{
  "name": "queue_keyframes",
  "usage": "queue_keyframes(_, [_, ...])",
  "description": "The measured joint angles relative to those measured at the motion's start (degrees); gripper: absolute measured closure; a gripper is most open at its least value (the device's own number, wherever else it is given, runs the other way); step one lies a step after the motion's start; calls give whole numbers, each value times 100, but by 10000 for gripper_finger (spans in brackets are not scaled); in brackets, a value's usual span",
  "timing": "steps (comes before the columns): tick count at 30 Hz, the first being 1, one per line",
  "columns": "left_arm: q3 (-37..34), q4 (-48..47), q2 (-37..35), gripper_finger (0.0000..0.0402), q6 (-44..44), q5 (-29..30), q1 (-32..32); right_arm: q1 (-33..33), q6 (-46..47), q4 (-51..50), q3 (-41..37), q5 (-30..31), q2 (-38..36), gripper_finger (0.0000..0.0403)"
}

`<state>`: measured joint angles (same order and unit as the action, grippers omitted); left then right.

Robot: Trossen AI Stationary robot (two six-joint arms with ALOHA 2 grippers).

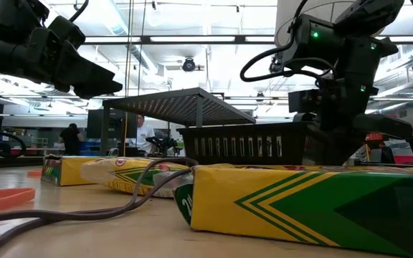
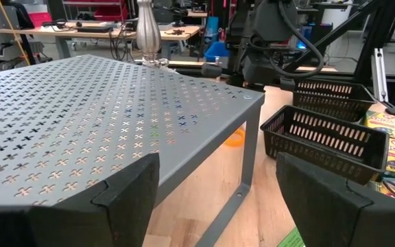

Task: Pick & Place Office Desk Supplies
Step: Put the purple spring keychain into the left black bin

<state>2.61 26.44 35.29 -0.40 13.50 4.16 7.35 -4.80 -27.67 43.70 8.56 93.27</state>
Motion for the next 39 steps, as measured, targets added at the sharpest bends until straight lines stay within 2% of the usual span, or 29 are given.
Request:
queue_keyframes(5, [2,-2,0,108,0,0,0,144,224,-295,84,233,-98,397])
queue_keyframes(8, [0,-2,0,108,0,0,-2,255,329,-912,309,381,-185,397])
queue_keyframes(18, [0,-4,2,108,31,0,-2,671,426,-2160,1626,699,-299,397])
queue_keyframes(22, [1,19,2,108,127,-1,0,808,271,-2254,2121,675,-297,397])
queue_keyframes(25, [0,36,2,108,150,0,-6,861,131,-2208,2366,357,-297,397])
queue_keyframes(31, [0,208,0,108,175,0,-9,862,-104,-1402,2415,-710,-254,397])
queue_keyframes(39, [2,258,2,108,177,0,-11,857,-246,-477,2417,-1564,-4,397])
